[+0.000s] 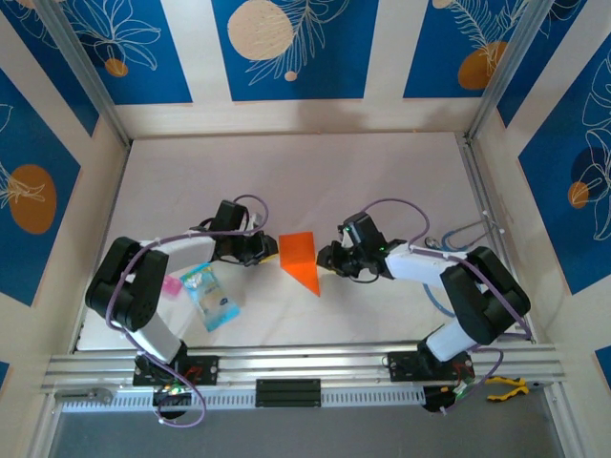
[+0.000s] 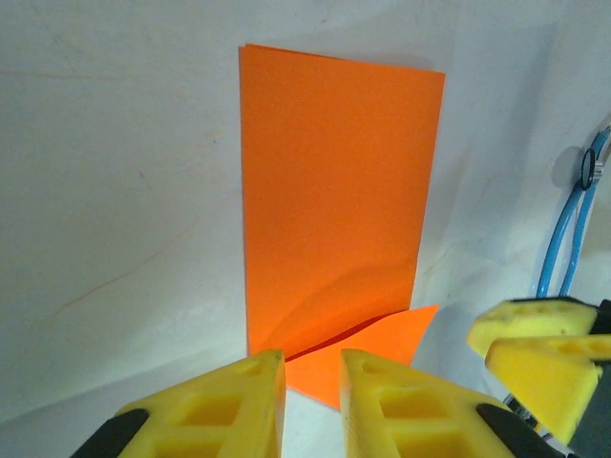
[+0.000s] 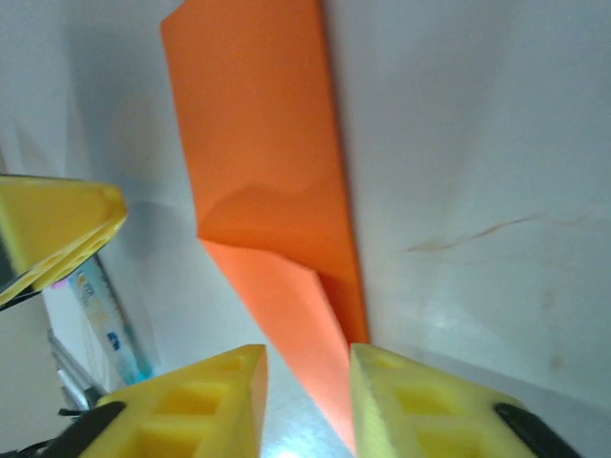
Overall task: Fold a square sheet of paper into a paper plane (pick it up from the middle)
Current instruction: Third fold the triangle at the center of the table, then fourth fold the wing at the center of the table.
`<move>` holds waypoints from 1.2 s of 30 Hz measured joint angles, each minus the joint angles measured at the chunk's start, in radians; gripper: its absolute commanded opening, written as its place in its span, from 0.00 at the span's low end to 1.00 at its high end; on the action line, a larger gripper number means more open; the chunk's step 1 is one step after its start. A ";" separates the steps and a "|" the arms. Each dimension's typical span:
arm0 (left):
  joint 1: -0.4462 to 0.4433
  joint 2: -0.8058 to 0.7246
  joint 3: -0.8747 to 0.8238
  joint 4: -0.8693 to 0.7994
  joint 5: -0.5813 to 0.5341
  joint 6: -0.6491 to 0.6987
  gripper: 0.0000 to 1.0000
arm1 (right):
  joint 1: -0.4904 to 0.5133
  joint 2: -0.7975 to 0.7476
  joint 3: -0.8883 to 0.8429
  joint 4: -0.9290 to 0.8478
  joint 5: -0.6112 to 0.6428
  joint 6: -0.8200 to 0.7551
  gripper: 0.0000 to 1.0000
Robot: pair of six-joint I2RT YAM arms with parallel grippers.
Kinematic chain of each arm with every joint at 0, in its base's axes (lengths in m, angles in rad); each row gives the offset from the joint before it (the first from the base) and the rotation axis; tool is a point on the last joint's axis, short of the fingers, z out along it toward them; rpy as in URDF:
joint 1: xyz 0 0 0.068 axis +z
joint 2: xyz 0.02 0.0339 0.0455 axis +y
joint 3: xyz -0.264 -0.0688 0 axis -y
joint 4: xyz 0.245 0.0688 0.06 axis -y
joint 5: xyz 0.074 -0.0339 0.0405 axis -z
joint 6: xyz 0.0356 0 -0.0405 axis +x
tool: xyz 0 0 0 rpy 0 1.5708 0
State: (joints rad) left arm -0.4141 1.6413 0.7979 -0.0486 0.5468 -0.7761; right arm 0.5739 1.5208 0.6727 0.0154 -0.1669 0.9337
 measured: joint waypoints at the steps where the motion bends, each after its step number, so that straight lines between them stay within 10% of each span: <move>1: 0.000 0.000 0.000 0.000 0.003 0.000 0.25 | -0.005 0.004 0.001 -0.005 -0.001 -0.005 0.35; 36: 0.005 0.054 0.037 0.007 0.061 -0.031 0.38 | -0.013 0.111 0.062 0.061 -0.134 -0.079 0.05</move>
State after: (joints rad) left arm -0.4091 1.6951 0.8352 -0.0418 0.6079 -0.8066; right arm 0.5613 1.6318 0.7345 0.0765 -0.3012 0.8551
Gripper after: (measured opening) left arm 0.369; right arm 0.061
